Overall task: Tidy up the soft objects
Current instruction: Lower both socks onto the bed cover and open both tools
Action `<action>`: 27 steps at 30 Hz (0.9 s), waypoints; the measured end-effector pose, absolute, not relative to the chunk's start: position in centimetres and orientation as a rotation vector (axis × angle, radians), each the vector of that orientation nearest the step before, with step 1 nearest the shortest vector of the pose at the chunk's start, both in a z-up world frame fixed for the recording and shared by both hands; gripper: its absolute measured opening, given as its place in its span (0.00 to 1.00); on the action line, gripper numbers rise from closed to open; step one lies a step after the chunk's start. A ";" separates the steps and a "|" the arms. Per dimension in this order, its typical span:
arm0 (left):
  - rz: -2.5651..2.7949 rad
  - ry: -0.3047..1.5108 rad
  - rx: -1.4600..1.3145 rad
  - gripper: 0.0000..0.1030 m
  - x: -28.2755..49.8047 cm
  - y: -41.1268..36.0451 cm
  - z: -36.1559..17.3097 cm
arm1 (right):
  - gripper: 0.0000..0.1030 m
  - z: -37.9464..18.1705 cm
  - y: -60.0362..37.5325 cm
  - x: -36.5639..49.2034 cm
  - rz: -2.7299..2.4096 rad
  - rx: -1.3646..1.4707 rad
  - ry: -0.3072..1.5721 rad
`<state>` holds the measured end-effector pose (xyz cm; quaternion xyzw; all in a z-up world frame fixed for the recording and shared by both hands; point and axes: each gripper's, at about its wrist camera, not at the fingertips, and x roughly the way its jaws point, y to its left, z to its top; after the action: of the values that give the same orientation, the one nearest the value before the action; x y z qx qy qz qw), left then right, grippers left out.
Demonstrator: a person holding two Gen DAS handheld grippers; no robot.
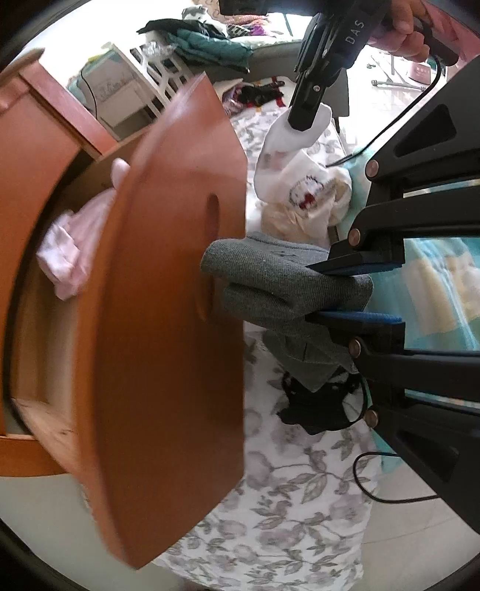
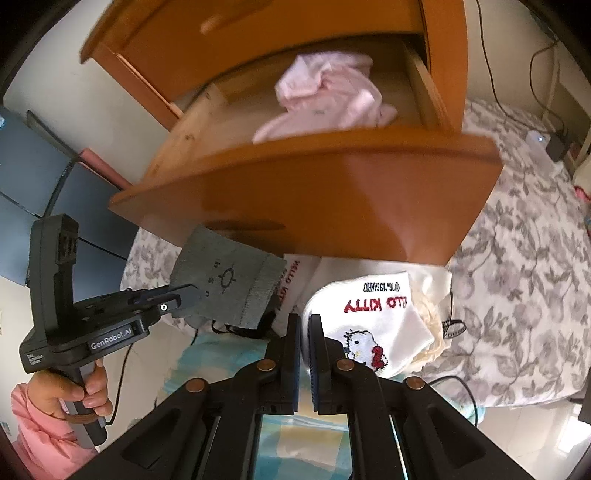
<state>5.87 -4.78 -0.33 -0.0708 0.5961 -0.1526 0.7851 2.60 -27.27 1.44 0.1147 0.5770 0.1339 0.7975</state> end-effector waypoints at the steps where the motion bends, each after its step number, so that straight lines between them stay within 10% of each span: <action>1: -0.324 1.297 -0.154 0.16 5.9 -4.8 -0.8 | 0.06 1.1 -27.2 2.7 0.283 0.245 1.248; 17: -0.276 1.419 -0.171 0.25 6.7 -4.6 -5.9 | 0.06 -3.7 -26.3 3.6 0.241 0.223 1.362; 22: -0.260 1.429 -0.175 0.41 6.9 -4.6 -6.1 | 0.06 -4.1 -26.0 3.5 0.237 0.207 1.382; 27: -0.247 1.423 -0.189 0.56 7.2 -4.3 -5.7 | 0.31 -3.5 -26.0 3.4 0.220 0.180 1.369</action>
<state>7.20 -4.32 -5.71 -0.0864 0.6504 -0.1127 0.7462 3.39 -25.96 -3.51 0.0826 0.6300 0.1014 0.7655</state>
